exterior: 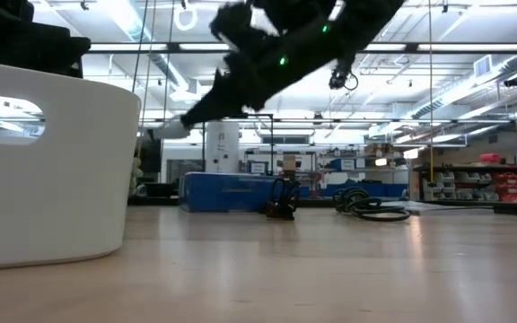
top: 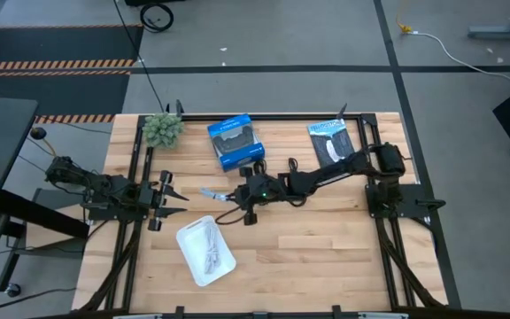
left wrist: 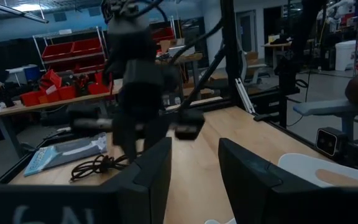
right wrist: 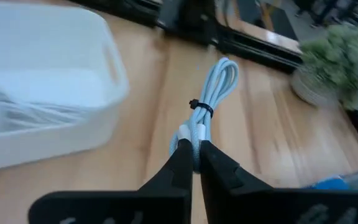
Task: Pick and place USB-C Cables
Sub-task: Put the blue charger cable into the white basket
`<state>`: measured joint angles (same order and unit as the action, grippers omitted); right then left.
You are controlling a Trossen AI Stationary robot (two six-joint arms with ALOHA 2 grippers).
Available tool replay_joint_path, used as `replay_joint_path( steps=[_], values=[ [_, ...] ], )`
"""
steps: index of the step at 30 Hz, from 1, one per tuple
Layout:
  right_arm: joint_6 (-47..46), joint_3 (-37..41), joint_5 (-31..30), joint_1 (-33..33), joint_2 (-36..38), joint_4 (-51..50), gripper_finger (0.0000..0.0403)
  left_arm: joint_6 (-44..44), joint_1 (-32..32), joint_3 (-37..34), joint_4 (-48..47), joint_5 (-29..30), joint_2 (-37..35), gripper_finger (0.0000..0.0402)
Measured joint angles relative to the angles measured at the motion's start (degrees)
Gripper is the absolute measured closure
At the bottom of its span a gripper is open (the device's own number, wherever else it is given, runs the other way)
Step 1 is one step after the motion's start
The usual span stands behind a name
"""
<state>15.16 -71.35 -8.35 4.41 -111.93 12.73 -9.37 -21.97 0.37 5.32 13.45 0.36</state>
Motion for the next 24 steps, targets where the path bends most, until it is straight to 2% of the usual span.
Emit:
replay_joint_path(
  steps=[3, 8, 11, 15, 19, 22, 24],
  values=[
    [-0.05, 0.0, 2.92, 1.43, 1.62, -0.32, 0.0385, 0.0, -0.01, 0.01, 0.02, 0.0, 0.0, 0.026],
    [0.05, -0.02, 14.19, 3.48, 2.44, 1.06, 0.0385, 0.0, -0.01, -0.01, 0.02, -0.01, 0.0, 0.026],
    [-0.49, -0.01, 17.33, 4.77, 1.86, 3.25, 0.0385, 0.0, -0.01, 0.01, 0.02, -0.02, 0.0, 0.026],
    [-1.57, -0.1, 17.39, 6.8, 0.43, 7.17, 0.0385, 0.01, -0.01, 0.0, -0.19, 0.0, -0.02, 0.026],
    [-3.77, -4.07, 17.29, 8.72, -2.96, 7.96, 0.0385, 0.02, -0.01, -0.01, 0.3, 0.0, 0.08, 0.026],
    [-6.31, -9.67, 15.84, 9.85, -6.58, 3.49, 0.0385, 0.04, 0.01, 0.01, 0.68, 0.01, 0.33, 0.026],
    [-7.46, -14.31, 11.53, 10.49, -9.4, -2.62, 0.0385, 0.03, -0.01, 0.01, 0.73, -0.13, 0.54, 0.026]
  ],
)
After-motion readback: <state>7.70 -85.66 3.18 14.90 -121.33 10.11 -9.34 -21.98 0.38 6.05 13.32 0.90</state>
